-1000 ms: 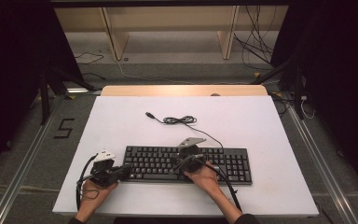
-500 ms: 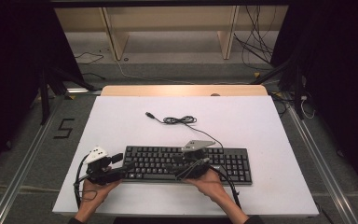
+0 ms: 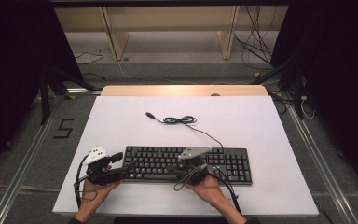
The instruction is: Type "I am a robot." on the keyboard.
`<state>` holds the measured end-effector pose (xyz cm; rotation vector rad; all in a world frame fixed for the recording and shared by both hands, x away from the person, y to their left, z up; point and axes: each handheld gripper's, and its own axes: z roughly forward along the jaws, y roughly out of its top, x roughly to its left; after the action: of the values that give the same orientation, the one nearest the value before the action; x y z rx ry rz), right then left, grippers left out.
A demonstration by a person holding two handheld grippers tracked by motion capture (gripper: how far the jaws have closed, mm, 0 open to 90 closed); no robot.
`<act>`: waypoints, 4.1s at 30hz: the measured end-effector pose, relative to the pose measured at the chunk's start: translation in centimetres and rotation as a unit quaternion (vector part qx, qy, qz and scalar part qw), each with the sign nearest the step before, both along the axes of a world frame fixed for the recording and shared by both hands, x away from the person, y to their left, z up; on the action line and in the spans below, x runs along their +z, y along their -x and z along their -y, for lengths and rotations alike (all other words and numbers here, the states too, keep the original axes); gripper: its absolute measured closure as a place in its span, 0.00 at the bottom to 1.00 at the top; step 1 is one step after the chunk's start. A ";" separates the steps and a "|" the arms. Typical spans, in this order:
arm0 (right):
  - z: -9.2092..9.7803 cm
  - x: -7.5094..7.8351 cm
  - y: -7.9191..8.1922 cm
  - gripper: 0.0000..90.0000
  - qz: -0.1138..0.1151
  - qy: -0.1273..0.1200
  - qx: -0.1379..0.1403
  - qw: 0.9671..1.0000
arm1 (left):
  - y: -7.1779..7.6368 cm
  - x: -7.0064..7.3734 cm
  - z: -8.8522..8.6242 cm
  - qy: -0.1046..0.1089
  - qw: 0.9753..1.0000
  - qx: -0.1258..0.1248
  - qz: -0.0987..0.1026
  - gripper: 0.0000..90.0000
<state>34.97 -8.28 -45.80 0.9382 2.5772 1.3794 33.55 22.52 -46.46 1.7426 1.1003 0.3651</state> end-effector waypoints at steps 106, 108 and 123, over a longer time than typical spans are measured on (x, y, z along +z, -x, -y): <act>1.4 -0.3 1.0 0.38 -0.003 -0.025 -0.023 0.999 | -2.5 -1.5 1.8 -0.067 0.995 -0.016 -0.074 0.99; 1.4 -0.3 1.0 0.38 -0.003 -0.025 -0.023 0.999 | -2.6 -1.6 1.9 -0.069 0.995 -0.016 -0.076 0.99; 1.7 0.0 1.3 0.37 0.004 -0.029 -0.024 0.999 | -2.7 -1.9 2.1 -0.079 0.993 -0.017 -0.091 0.99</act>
<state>33.68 -9.93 -45.85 0.9930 2.5041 1.4500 36.23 20.42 -48.38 1.9633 1.1967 0.2836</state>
